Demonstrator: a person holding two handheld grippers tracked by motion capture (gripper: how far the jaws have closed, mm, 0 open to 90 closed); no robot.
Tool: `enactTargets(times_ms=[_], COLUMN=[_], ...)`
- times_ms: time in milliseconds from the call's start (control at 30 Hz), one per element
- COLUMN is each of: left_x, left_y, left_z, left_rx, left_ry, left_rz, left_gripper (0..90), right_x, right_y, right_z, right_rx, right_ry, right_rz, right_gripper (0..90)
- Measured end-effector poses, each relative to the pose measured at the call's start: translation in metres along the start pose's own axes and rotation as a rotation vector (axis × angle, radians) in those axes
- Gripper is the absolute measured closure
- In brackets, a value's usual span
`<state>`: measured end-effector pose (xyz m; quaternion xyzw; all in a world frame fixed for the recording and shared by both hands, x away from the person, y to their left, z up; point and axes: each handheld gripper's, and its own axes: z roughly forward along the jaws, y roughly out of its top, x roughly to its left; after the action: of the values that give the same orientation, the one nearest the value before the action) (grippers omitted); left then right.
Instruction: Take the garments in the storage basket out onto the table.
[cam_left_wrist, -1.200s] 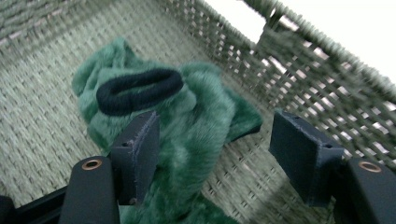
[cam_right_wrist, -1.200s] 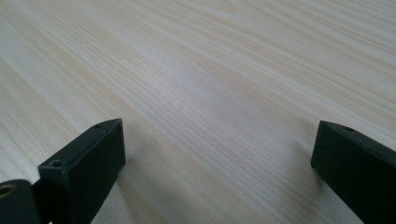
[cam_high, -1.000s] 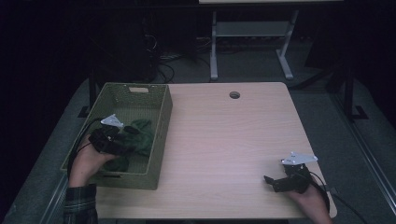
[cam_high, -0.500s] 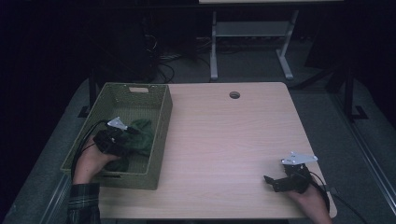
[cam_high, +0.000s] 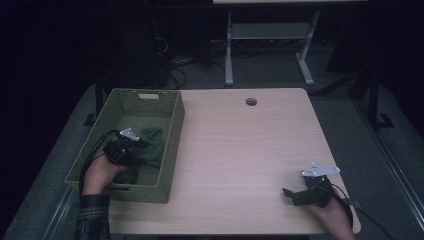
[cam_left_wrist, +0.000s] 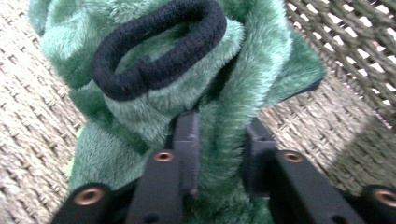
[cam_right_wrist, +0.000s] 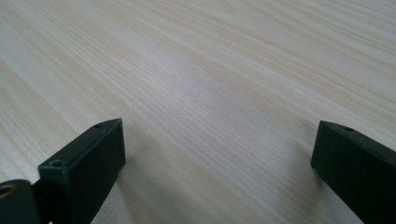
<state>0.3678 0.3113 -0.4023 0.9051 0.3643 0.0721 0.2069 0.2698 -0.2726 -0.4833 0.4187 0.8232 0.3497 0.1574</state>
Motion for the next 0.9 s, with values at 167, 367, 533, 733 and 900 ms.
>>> enactTargets(times_ms=[167,367,533,733,900], left_x=[0.003,0.007,0.008,0.008,0.009], left_y=[0.001,0.002,0.006,0.01,0.016], left_z=[-0.008,-0.021,-0.035,-0.044,-0.055], left_rx=[-0.043,-0.12,-0.185,-0.235,-0.274], left_ry=[-0.025,-0.064,-0.08,-0.094,-0.091], left_rz=[-0.037,-0.097,-0.132,-0.168,-0.179], left_gripper=[79.8,81.2,81.5,82.2,82.7], right_x=[0.0,0.0,0.0,0.0,0.0], right_y=[0.0,0.0,0.0,0.0,0.0], right_z=[0.0,0.0,0.0,0.0,0.0], right_rx=[0.0,0.0,0.0,0.0,0.0], right_ry=[0.0,0.0,0.0,0.0,0.0], right_rz=[0.0,0.0,0.0,0.0,0.0], right_gripper=[2.5,2.5,2.4,2.5,2.5])
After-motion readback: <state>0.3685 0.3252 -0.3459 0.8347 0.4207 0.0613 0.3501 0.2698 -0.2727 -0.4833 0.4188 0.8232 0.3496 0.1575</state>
